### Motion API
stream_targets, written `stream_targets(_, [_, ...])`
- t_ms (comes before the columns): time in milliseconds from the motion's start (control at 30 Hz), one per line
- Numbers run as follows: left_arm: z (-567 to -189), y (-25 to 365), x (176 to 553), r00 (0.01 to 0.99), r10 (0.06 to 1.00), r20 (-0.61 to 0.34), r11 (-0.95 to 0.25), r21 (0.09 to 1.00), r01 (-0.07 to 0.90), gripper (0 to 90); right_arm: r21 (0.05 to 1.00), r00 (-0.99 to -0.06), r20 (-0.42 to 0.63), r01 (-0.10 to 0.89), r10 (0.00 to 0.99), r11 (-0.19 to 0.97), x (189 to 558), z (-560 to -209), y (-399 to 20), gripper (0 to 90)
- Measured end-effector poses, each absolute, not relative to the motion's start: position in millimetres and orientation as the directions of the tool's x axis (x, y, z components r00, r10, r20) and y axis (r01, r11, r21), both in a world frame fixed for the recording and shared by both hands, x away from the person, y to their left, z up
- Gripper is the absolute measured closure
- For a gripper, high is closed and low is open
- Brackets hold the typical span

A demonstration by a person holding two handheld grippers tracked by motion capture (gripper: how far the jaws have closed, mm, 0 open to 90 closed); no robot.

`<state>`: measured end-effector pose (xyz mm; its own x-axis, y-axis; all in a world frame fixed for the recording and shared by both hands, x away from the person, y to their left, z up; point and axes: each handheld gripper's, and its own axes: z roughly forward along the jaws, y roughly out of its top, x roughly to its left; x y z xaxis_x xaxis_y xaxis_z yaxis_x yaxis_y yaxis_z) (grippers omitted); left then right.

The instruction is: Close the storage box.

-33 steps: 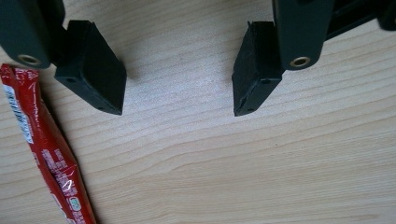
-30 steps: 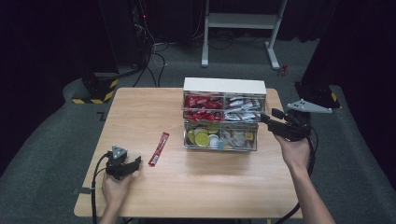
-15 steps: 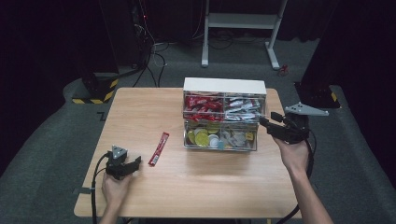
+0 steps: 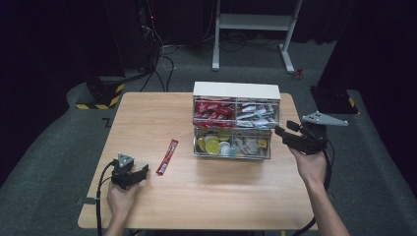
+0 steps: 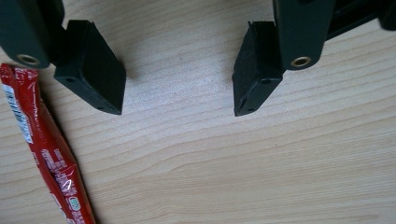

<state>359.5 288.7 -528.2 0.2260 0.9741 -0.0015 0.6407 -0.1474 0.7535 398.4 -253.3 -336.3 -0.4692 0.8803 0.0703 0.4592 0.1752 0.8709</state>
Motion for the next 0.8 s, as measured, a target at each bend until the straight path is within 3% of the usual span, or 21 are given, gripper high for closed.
stream_targets(800, [-528.3, 288.6, 359.4, 0.223, 0.975, -0.001, -0.146, 0.754, 0.641, 34.9, 0.907, -0.462, 0.132, 0.412, 0.877, 0.08, 381.5, -352.5, -278.9, 46.4])
